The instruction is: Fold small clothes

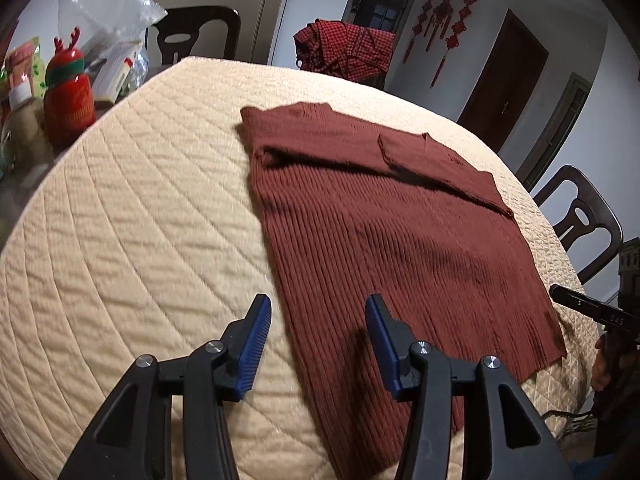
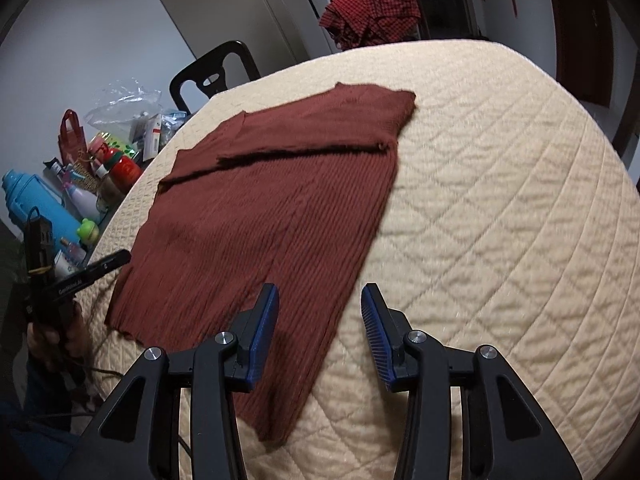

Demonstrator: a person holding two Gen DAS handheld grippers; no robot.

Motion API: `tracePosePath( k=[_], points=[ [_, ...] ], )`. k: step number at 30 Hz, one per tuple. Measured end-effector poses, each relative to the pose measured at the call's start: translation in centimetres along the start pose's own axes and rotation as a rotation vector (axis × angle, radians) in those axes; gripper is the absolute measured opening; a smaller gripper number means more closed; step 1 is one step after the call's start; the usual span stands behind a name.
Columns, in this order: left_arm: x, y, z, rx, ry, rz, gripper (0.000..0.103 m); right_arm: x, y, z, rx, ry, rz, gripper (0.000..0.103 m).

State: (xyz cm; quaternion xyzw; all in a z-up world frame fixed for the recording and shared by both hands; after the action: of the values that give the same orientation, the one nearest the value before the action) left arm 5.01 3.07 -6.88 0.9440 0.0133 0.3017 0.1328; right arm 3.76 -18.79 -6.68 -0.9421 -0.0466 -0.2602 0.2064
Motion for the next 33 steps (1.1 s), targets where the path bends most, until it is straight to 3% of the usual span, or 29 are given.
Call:
tracePosePath(
  k=[9, 17, 22, 23, 24, 26, 31, 33],
  points=[
    [-1.8, 1.2, -0.9, -0.043, 0.0, -0.009, 0.052, -1.9, -1.5, 0.1, 0.062, -0.023, 0.005, 0.044],
    [-3.2, 1.9, -1.7, -0.088, -0.006, -0.058, 0.051, -3.3, -2.5, -0.2, 0.181, -0.063, 0.057, 0.044],
    [-3.1, 1.2, -1.6, -0.083, -0.001, -0.105, 0.036, -3.6, -3.0, 0.0, 0.218, -0.071, 0.06, 0.044],
    [-2.9, 1.0, -1.5, -0.089, -0.001, -0.12, 0.028, -3.4, -2.9, 0.1, 0.231, -0.069, 0.072, 0.044],
    [-2.8, 0.8, -1.2, -0.098, -0.007, -0.136, 0.019, -3.2, -2.9, 0.2, 0.24, -0.067, 0.081, 0.042],
    [-2.7, 0.4, -1.1, -0.107, -0.005, -0.155, 0.014, -3.1, -2.9, 0.4, 0.241, -0.063, 0.087, 0.036],
    [-2.7, 0.5, -1.1, -0.108, -0.007, -0.152, 0.009, -3.0, -2.7, 1.1, 0.222, -0.066, 0.102, 0.011],
    [-2.5, 0.6, -1.4, -0.131, -0.007, -0.148, 0.008, -2.9, -2.6, 0.8, 0.246, -0.059, 0.114, 0.009]
  ],
)
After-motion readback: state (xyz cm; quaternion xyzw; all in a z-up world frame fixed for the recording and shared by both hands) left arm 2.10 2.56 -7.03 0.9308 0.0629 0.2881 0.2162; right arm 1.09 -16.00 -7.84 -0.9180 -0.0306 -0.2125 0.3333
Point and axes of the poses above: each gripper's, at about its wrist camera, not at the fingertips, and z roughly the way its jaws point, y to its right, x to its top, the point moved 9 cm from there along z, roughly the way its jaws point, and after that the axes turned 5 degrees about -y, right-handed, at the moved point
